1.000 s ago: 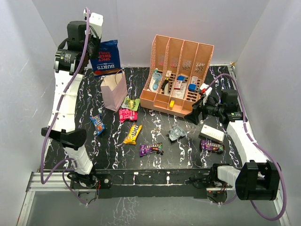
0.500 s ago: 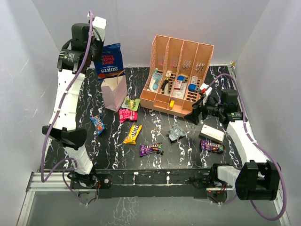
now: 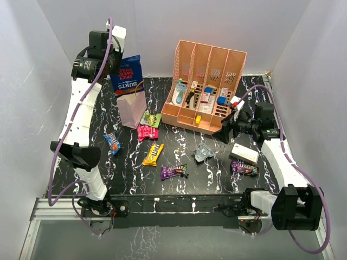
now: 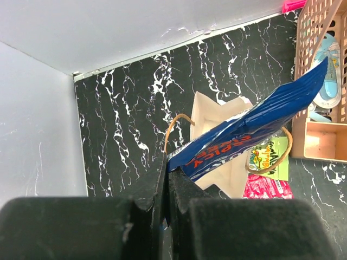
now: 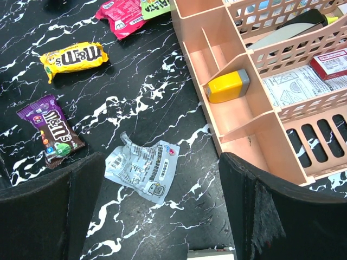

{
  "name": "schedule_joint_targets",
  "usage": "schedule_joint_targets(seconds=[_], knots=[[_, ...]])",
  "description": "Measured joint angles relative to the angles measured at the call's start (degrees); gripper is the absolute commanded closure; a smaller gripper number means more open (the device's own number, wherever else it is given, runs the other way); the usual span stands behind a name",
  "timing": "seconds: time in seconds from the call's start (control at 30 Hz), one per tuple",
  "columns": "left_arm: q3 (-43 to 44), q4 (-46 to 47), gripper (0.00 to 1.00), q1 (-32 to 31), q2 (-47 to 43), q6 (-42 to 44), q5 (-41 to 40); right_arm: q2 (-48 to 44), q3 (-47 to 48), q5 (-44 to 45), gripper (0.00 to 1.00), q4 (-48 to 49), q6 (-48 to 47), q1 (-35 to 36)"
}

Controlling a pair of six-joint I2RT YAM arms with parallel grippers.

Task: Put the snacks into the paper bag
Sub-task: Place the snack in the paper bag.

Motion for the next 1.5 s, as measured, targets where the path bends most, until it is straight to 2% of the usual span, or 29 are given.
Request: schedule_joint_targets(seconds=[0.93, 1.5], knots=[[-1.92, -1.70, 1.00, -0.02, -2.23, 4.13, -4.76, 0.04, -0.20, -0.50, 0.09, 0.00, -0.02, 0.00], [0.26, -3.50, 1.00, -0.02, -0.13, 4.15, -3.65, 0.04, -0.26, -0.48, 0.08, 0.00, -0.26, -0.26]])
